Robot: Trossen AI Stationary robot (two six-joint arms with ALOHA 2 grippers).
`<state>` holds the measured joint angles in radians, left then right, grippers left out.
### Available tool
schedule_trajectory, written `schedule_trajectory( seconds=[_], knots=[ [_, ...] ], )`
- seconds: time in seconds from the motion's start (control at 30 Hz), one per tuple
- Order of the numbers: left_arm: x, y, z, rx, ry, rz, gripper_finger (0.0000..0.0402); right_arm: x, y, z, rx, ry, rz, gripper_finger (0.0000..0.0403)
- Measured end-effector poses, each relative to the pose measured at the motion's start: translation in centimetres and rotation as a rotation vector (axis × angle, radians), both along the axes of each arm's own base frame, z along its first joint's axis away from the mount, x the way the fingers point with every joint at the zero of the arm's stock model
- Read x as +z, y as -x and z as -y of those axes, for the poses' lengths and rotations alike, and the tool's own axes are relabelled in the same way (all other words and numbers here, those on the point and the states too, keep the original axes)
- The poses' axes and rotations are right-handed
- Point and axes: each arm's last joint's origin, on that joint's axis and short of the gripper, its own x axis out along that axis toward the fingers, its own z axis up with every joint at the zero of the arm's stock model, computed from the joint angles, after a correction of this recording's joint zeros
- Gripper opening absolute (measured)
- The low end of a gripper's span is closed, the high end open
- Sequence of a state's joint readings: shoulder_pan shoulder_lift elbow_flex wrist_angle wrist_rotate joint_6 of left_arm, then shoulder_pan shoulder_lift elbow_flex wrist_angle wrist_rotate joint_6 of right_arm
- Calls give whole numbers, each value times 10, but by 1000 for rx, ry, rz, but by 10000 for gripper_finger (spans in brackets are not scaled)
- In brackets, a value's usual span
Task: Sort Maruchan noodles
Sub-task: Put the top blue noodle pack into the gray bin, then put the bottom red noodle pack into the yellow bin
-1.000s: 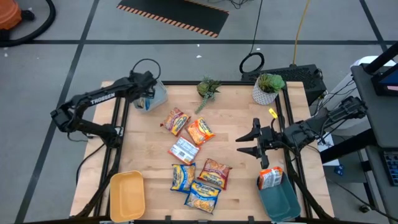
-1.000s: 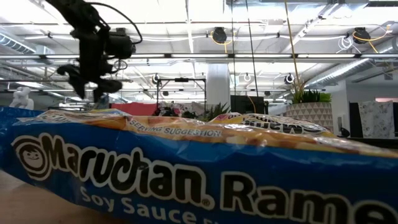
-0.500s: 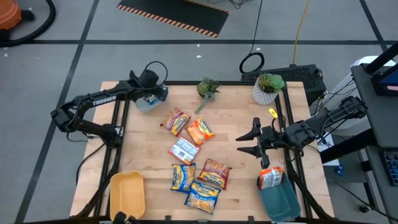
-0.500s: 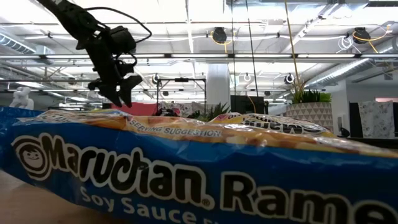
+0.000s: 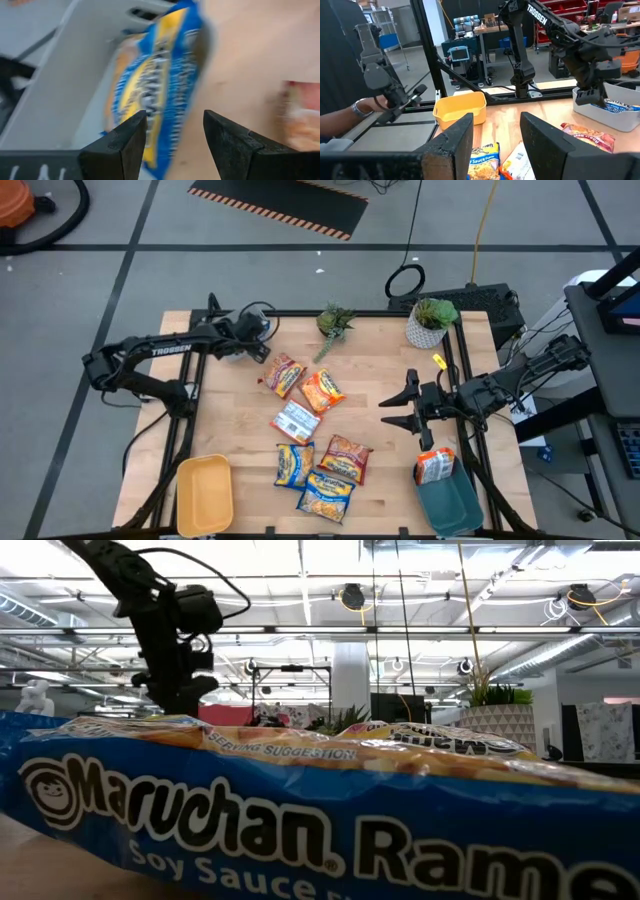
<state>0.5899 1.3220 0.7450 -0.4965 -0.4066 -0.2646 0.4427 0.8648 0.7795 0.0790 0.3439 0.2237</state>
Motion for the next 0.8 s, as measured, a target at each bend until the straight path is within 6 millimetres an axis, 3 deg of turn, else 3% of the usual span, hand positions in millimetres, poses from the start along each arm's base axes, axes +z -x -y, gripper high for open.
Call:
schedule_trajectory(
  seconds=[0.27,0.43,0.63,0.8],
  knots=[
    [-21,22,-10,131,-23,-39,202,-2,-4,-2,1,2,-5,155],
    [-24,22,-9,101,29,-5,202,-2,-4,-2,1,5,-4,155],
    [3,13,3,50,2,66,202,-2,-4,-2,0,11,-3,155],
    [35,10,28,-52,-39,213,202,-3,-4,-1,-25,35,-9,155]
  ],
)
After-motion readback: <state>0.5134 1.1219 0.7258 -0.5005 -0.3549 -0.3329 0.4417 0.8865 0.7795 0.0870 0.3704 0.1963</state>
